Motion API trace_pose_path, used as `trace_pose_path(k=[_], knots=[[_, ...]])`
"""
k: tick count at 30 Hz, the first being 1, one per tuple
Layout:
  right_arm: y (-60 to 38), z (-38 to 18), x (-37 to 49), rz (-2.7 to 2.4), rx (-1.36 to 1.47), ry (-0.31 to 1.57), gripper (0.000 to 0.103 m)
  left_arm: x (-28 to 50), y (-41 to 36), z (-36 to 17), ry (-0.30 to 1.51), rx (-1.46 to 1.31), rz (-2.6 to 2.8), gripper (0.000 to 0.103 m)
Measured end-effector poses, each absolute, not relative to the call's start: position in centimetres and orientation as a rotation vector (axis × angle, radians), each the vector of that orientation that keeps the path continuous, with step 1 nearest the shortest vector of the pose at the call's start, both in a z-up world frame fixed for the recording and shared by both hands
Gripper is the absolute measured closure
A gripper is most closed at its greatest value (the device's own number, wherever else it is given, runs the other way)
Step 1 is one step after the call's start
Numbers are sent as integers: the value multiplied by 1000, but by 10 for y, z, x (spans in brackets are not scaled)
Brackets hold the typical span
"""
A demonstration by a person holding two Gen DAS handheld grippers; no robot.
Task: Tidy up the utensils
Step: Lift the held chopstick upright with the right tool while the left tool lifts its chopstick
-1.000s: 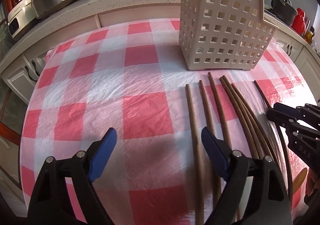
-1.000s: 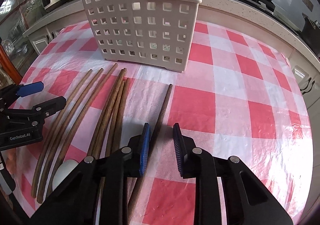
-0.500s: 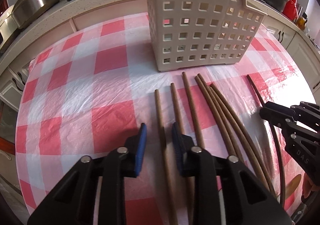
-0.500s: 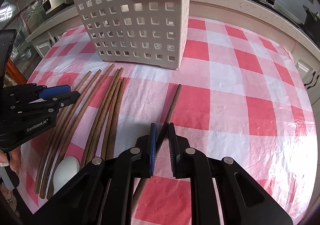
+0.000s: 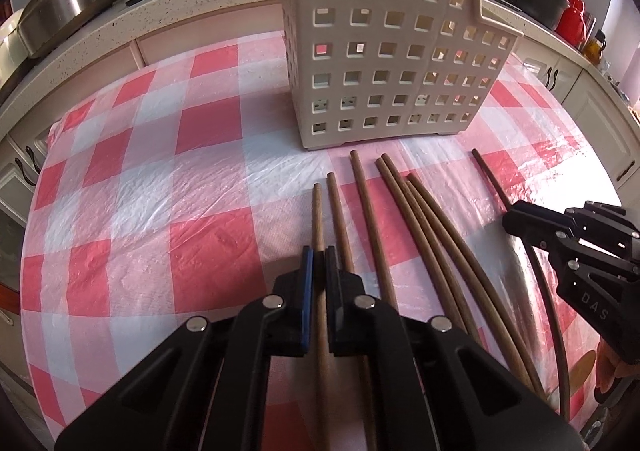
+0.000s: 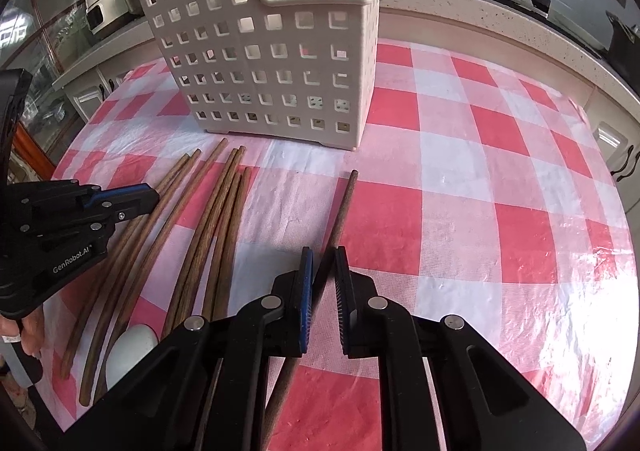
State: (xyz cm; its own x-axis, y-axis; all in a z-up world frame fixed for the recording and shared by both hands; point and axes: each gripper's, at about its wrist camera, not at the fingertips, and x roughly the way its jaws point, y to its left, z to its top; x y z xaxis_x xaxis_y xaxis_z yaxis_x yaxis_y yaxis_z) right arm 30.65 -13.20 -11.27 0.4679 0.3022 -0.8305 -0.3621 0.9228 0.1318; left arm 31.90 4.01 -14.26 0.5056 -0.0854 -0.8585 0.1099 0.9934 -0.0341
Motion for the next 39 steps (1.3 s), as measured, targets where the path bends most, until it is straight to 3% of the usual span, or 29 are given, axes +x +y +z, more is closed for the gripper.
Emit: trace_pose_path(k=[16, 32, 39], knots=[[-150, -56, 291, 427, 26, 818, 96, 270, 30, -78, 814, 12, -109, 98], [-159, 23, 255, 398, -53, 564, 96, 226, 47, -14, 613, -21, -83, 97], [-169, 29, 243, 410, -15, 479, 96, 213, 53, 1, 501, -39, -46, 97]])
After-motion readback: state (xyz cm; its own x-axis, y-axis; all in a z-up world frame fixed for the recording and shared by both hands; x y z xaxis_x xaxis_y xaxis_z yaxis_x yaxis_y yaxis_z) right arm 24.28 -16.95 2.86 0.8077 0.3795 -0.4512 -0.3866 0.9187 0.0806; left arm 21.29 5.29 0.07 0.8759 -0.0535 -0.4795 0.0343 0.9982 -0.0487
